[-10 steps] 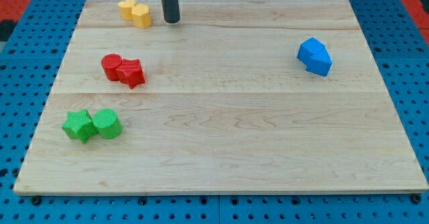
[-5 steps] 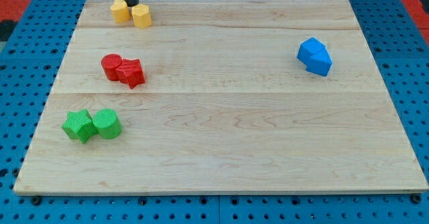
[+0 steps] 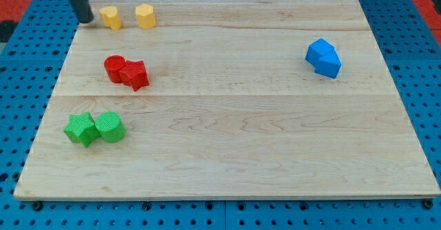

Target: Adjust the yellow heart to the left of the yellow hexagon

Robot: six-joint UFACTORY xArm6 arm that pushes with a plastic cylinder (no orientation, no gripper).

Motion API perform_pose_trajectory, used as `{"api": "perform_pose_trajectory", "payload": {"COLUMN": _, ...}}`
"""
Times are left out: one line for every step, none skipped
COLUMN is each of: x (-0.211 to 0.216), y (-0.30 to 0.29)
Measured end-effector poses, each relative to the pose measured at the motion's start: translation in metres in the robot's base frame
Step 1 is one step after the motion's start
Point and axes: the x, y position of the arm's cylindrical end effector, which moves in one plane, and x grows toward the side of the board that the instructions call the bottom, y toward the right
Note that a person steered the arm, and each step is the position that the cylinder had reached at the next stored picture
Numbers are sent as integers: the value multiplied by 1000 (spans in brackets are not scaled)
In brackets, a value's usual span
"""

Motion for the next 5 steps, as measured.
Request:
{"api": "perform_pose_trajectory", "payload": {"x": 3, "y": -4}}
{"api": "perform_pose_trajectory", "payload": {"x": 13, "y": 31}}
{"api": "perform_pose_trajectory", "payload": {"x": 13, "y": 35}}
{"api": "perform_pose_trajectory", "payload": {"x": 24, "y": 37}}
{"api": "perform_pose_trajectory", "payload": {"x": 78, "y": 89}}
